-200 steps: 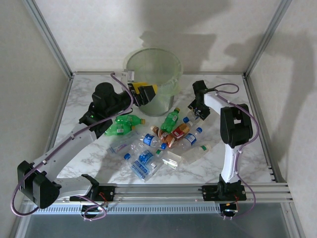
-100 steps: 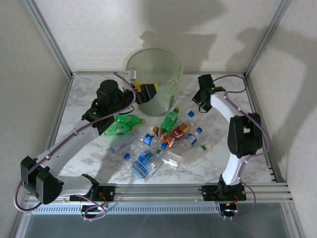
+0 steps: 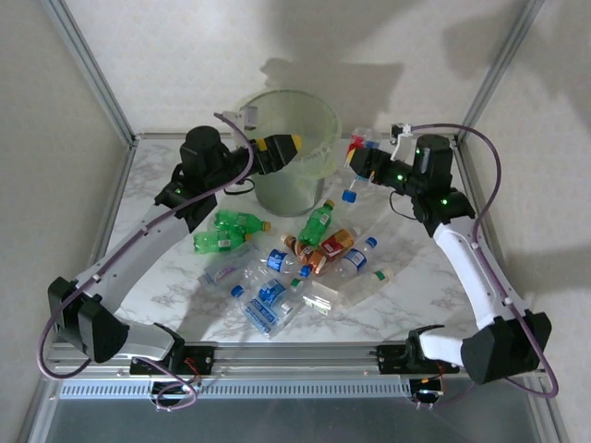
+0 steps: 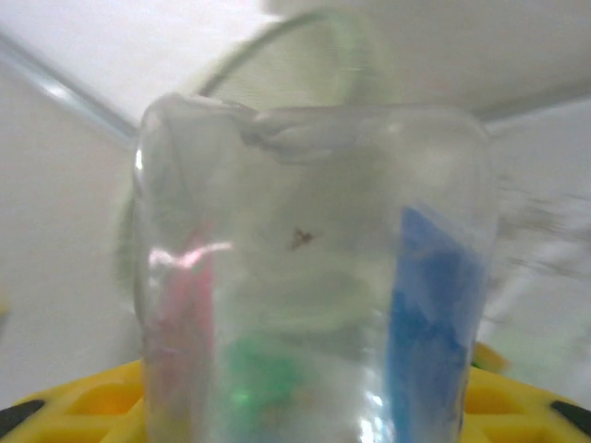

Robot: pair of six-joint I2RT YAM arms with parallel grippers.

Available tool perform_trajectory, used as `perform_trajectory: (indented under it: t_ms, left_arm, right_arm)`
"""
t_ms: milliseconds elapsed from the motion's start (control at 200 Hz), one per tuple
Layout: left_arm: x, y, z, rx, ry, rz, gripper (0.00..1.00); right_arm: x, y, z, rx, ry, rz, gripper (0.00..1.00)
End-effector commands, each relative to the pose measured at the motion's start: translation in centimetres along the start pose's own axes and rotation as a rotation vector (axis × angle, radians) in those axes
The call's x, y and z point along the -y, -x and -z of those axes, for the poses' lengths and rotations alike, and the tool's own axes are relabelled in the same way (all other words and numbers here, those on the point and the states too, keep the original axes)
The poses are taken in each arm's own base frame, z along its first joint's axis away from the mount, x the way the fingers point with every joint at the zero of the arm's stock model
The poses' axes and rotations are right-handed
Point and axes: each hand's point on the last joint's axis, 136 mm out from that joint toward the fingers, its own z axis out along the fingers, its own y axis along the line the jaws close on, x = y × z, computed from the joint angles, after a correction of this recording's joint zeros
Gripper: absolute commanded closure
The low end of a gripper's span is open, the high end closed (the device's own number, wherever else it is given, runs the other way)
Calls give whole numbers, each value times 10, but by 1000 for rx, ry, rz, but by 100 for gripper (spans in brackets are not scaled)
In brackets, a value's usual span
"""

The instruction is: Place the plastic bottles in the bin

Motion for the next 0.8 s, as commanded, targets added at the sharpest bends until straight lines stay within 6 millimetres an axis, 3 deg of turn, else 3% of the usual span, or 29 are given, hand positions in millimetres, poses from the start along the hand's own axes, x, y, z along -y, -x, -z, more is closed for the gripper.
perform_trajectory:
  t_ms: [0, 120, 215, 441, 546, 791]
  left_arm:
    - [41, 5, -2, -51, -207, 51, 12]
    - [61, 6, 2, -55, -332, 76, 8]
    - [70, 10, 5, -47, -365, 72, 1]
    - [63, -5, -6, -118, -337, 65, 1]
    - [59, -7, -4, -111, -329, 62, 0]
    - [70, -1, 2, -85, -400, 88, 5]
  right_arm:
    - [-58, -12, 8, -66, 288, 67, 45]
    - [-85, -18, 8, -110, 394, 88, 46]
    - [-92, -21, 0, -124, 378, 112, 46]
    - [-115, -33, -10, -172, 444, 137, 47]
    - [-124, -32, -6, -172, 490, 137, 47]
    - [-149, -32, 9, -181, 612, 135, 46]
